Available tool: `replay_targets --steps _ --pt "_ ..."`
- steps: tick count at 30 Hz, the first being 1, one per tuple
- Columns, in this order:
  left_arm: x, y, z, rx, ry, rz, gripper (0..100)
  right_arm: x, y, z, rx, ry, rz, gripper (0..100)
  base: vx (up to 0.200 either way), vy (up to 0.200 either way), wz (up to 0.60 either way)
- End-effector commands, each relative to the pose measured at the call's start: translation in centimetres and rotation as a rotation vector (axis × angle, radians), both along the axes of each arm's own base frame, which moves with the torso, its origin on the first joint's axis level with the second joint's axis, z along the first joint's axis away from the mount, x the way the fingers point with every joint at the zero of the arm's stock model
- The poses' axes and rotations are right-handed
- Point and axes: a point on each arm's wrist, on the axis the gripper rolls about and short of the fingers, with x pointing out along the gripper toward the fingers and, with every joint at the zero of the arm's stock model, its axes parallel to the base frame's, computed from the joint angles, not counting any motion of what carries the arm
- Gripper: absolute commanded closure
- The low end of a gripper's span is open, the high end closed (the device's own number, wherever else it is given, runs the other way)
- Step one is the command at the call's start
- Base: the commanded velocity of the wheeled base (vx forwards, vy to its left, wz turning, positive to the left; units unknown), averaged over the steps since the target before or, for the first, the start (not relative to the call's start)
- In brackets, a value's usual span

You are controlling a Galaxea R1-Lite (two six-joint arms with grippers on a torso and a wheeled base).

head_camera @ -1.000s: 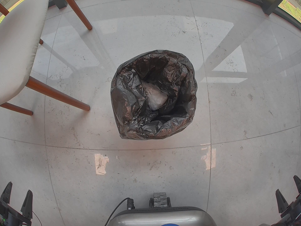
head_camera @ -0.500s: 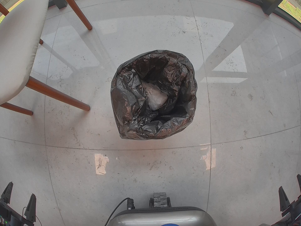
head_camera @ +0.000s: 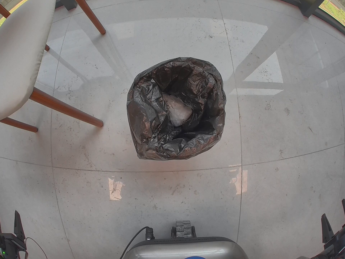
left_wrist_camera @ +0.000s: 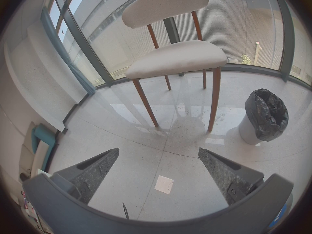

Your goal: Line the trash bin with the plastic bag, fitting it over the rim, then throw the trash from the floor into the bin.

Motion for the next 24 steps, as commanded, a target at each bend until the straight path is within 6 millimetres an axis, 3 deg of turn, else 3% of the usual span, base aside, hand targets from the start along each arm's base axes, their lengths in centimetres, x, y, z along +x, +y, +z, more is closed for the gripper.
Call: replay_targets --steps 1,7,24 --pt "-0.5 -0.1 -0.5 0.019 -0.034 0.031 0 0.0 0.0 -0.5 -0.001 0.003 0.000 0 0.000 0.000 0.00" --pt "-0.2 -1.3 -0.9 0.076 0.000 -0.515 0 0.0 0.0 -0.5 -0.008 0.004 0.000 0 0.000 0.000 0.00" --pt "-0.2 -1.2 -0.9 0.058 -0.003 -0.477 0 0.0 0.0 -0.4 0.001 0.001 0.000 0 0.000 0.000 0.00"
